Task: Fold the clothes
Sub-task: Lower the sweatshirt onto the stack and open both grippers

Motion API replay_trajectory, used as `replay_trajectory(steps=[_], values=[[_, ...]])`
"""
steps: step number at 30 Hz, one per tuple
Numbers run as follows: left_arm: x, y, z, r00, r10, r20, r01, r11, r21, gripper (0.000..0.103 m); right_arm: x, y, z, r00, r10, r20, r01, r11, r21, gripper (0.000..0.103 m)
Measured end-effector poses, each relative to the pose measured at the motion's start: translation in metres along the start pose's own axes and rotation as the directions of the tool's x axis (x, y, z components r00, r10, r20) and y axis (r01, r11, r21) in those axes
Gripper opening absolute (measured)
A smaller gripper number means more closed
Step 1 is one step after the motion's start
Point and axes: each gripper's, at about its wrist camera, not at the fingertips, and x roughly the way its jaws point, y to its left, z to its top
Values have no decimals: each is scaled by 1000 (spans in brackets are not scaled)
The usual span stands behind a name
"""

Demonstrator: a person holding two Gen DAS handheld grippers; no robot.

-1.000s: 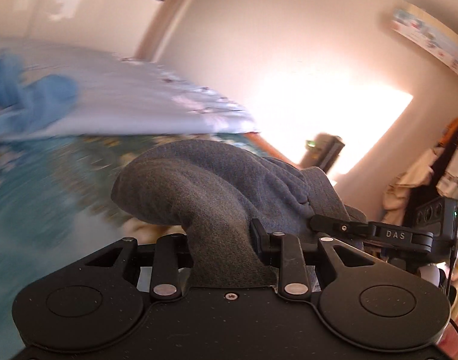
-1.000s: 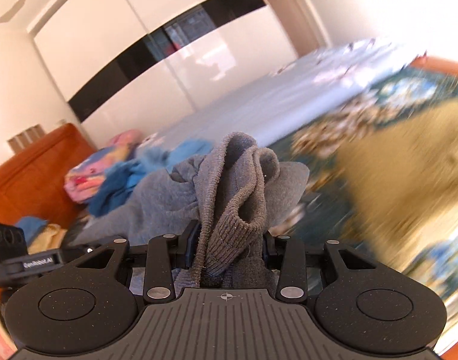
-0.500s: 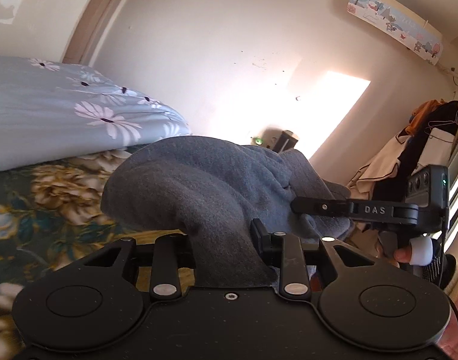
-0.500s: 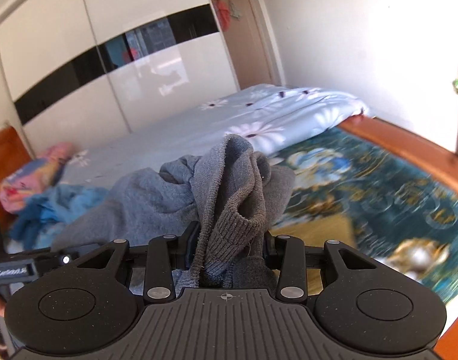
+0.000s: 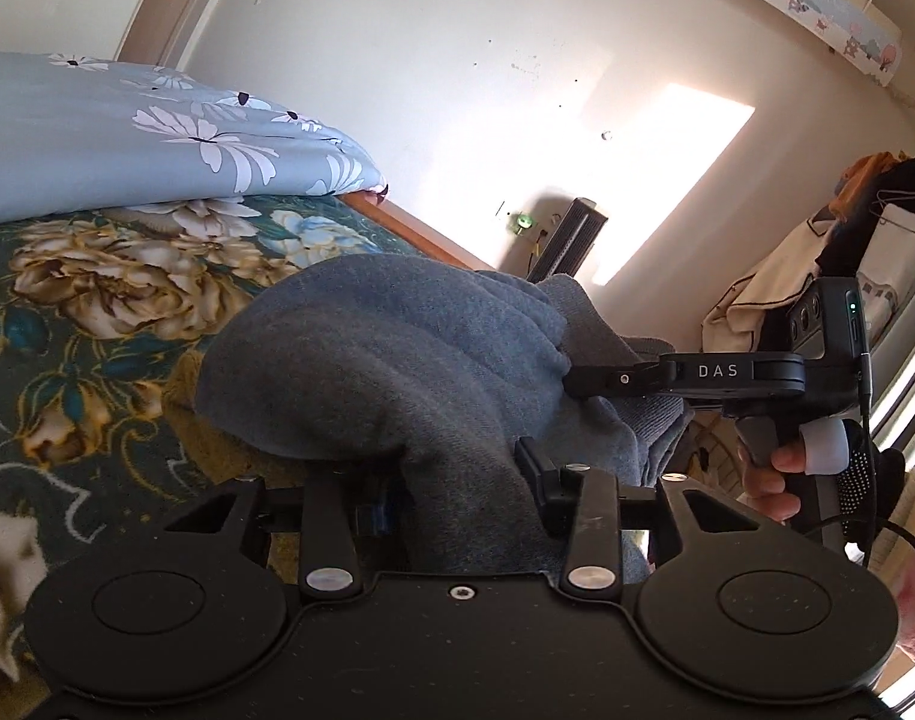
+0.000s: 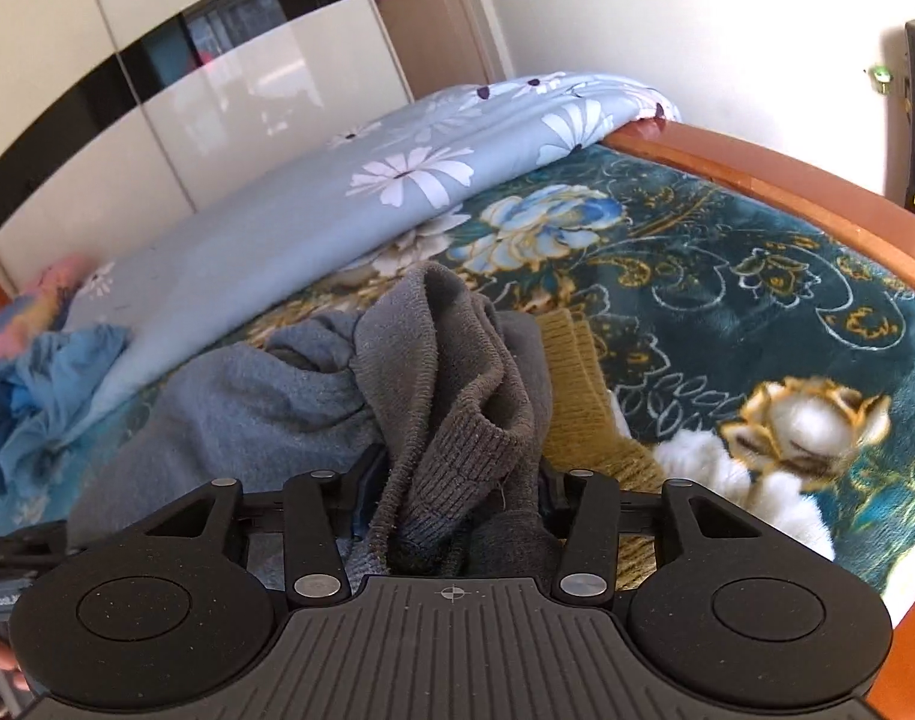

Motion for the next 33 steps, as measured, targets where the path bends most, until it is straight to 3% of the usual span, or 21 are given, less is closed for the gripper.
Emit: replay_trajectory(steps=[2, 5, 8, 14, 17, 20, 21, 29, 31, 33], values=[[-6, 1, 3, 1000, 3, -5, -3, 1000, -19, 40, -2, 1, 2, 1000, -16, 4, 17, 1000, -3, 45], [-19, 3, 8, 999, 31, -19, -32, 999, -37, 58, -20, 11, 2, 997, -58, 47, 58, 998, 4, 59], [-40, 5, 14, 994, 105, -28, -106, 994, -33, 66, -38, 22, 2, 991, -100, 90, 99, 995, 14, 66], [-129, 14, -14, 983, 182, -24, -183, 981, -61, 82, -75, 44, -1, 968, -179, 174, 176, 984, 37, 73], [-175, 18, -28, 976, 218, -22, -219, 973, -74, 85, -93, 74, -30, 959, -188, 210, 186, 982, 29, 76], [-220, 22, -42, 967, 254, -22, -255, 963, -88, 85, -107, 111, -66, 965, -162, 208, 168, 986, -15, 79], [-237, 24, -48, 962, 272, -13, -272, 958, -88, 86, -109, 123, -76, 968, -150, 203, 157, 987, -22, 84], [-356, 30, -107, 900, 433, 38, -426, 896, -123, 93, -125, 231, -144, 981, -64, 184, 87, 989, -118, 90], [-379, 30, -121, 881, 471, 44, -465, 878, -112, 94, -128, 259, -159, 983, -39, 180, 67, 986, -151, 102], [-402, 32, -133, 860, 508, 49, -501, 859, -109, 94, -133, 286, -173, 985, -5, 175, 36, 983, -178, 102]])
